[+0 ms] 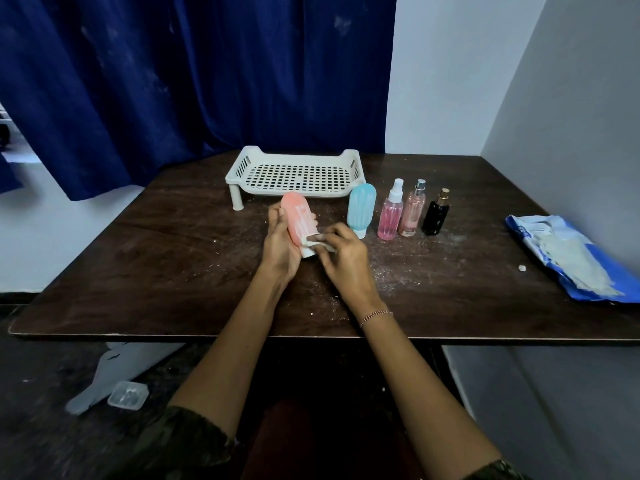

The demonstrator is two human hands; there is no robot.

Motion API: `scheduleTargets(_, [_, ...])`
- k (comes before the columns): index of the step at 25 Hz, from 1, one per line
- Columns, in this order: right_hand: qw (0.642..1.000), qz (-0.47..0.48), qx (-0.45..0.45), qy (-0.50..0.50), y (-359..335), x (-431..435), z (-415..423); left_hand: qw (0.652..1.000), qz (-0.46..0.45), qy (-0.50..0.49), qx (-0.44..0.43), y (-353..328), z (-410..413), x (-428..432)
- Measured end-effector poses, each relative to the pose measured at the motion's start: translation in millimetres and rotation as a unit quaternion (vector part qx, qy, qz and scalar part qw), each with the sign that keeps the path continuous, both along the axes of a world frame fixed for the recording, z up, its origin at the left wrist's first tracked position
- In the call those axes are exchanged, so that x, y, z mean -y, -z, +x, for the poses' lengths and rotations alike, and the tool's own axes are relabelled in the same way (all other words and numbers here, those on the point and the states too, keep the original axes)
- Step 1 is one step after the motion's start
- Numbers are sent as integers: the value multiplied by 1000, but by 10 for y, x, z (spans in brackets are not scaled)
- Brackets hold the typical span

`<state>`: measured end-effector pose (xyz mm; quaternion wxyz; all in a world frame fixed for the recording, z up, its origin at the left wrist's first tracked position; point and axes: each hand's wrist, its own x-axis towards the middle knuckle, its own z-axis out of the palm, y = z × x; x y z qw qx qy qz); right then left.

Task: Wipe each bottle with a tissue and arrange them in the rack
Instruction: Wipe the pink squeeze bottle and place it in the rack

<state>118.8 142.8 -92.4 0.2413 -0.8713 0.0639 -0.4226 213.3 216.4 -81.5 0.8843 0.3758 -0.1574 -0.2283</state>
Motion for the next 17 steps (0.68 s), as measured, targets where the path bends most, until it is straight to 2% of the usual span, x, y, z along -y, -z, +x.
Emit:
scheduleTargets(2, [1000,3,2,4,-6,-4,-3,1000,6,3,1,-6,-4,5])
scheduleTargets(7, [997,-67,-22,-36,-31,-89,-5,999,35,12,8,-14,-33,23])
scheduleTargets(12, [999,11,16,32,-38,-15,-14,999,13,36,8,10,-25,16])
scheduleTargets(17, [996,-91,-16,-10,-49,-114,-8,999,29,17,8,-15,-52,14])
